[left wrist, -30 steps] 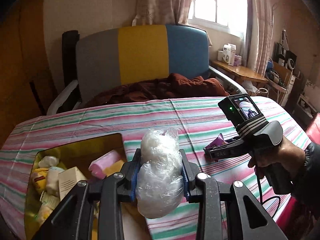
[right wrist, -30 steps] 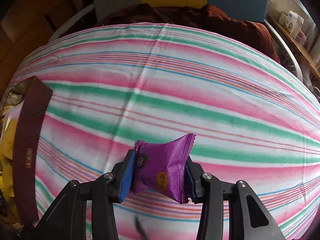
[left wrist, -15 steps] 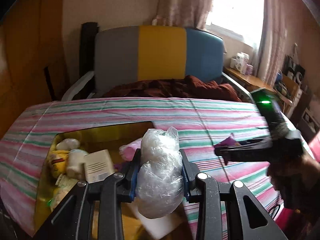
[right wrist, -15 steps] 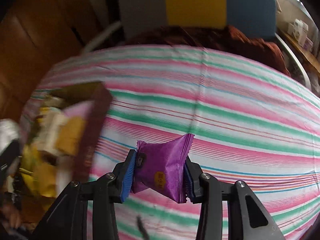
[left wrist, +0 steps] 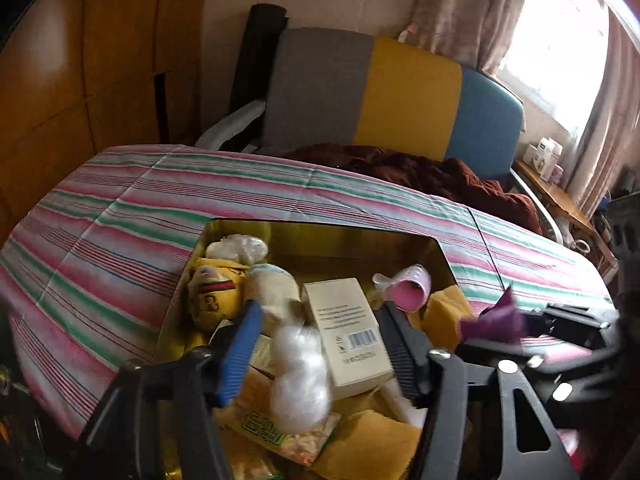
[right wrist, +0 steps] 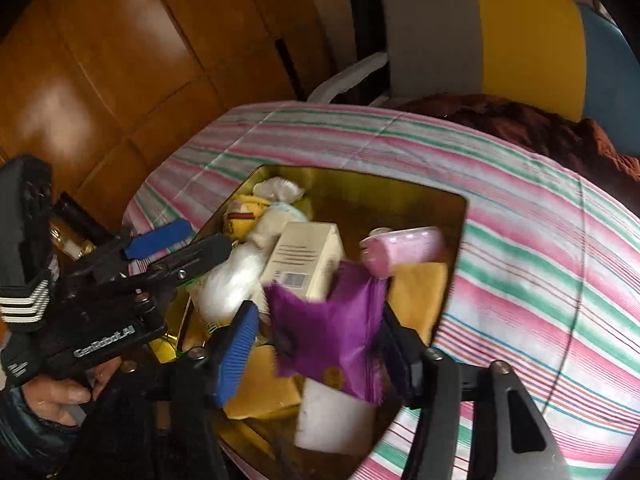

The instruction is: Organize objects

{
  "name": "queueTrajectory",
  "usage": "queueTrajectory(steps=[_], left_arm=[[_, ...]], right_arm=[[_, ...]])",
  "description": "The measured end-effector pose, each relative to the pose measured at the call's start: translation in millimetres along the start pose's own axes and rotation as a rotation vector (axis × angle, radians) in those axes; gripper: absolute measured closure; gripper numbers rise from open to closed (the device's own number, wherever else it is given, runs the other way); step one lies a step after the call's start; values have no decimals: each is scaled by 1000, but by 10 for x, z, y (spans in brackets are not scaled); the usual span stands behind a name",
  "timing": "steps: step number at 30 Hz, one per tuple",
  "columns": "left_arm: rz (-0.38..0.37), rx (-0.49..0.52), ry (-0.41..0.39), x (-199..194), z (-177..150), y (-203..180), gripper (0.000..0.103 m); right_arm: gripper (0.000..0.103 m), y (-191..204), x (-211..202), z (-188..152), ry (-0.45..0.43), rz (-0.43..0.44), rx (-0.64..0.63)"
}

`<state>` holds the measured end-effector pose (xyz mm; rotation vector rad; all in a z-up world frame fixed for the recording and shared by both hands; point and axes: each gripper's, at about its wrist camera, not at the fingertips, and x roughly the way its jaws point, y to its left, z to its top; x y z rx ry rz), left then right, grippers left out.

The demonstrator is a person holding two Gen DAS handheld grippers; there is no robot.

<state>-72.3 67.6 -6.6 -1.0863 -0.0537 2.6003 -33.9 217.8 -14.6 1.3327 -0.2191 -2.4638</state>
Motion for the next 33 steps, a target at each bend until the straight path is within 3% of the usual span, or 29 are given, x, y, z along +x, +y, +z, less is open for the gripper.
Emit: queueTrajectory(steps=[4, 7, 14, 17, 25, 33], left_arm=[[49, 25, -40, -115, -57, 14, 26], [97, 30, -65, -192, -92, 46, 20], [157, 22, -102, -399, -188, 50, 10], [146, 9, -113, -492, -231, 39, 1], [130, -3, -130, -665, -353, 0, 0], [210, -32, -124, -725, -457, 66, 0]], right_arm=[[36, 92, 77, -57, -6, -33, -16], [24, 130, 9, -125, -43, -105, -40], [18, 169, -239, -251, -154, -236, 3], [18, 139, -334, -322, -187, -277, 54], [18, 167, -489, -507, -247, -386, 83], [18, 233, -473, -588, -247, -427, 76]])
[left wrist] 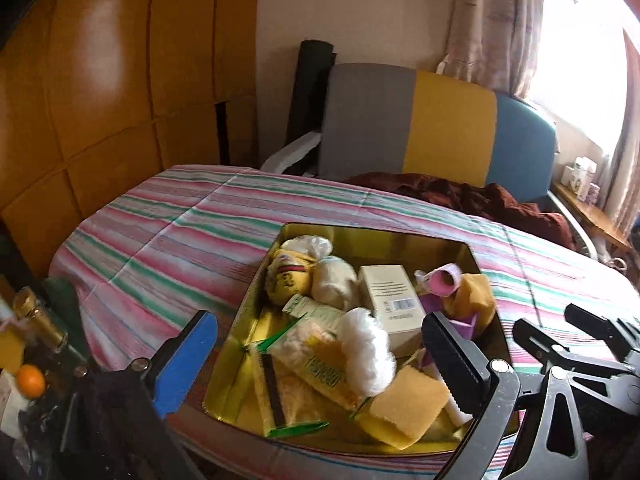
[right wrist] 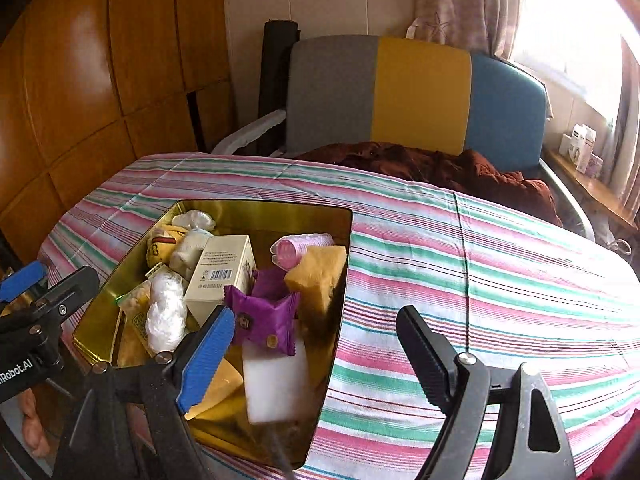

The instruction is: Organize objects

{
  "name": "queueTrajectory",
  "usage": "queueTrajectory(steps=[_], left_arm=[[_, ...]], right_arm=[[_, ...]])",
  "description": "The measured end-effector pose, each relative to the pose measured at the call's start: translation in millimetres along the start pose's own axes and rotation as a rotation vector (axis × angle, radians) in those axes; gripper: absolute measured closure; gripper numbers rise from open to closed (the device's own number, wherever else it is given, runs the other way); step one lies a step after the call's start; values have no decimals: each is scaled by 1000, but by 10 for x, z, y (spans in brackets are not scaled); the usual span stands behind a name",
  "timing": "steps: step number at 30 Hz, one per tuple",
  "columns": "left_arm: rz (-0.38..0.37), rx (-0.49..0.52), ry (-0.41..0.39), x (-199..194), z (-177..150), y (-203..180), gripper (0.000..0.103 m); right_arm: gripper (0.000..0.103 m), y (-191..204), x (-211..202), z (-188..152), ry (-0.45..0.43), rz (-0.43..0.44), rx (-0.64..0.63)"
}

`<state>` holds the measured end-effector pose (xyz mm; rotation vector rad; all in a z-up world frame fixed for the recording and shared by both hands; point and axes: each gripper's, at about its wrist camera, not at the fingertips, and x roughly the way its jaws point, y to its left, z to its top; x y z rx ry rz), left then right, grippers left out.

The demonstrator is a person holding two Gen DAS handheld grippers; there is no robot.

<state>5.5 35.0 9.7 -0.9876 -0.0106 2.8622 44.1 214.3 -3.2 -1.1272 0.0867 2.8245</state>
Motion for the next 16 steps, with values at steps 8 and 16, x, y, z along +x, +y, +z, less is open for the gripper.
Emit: queueTrajectory(steps=[8, 16], left_arm=[[36, -8, 7, -3, -62, 81, 0], [35, 2, -19, -48, -76, 91, 1]], right_arm=[[18, 92, -5, -23, 3, 5, -24], [18, 118, -20, -25, -3, 4, -28]])
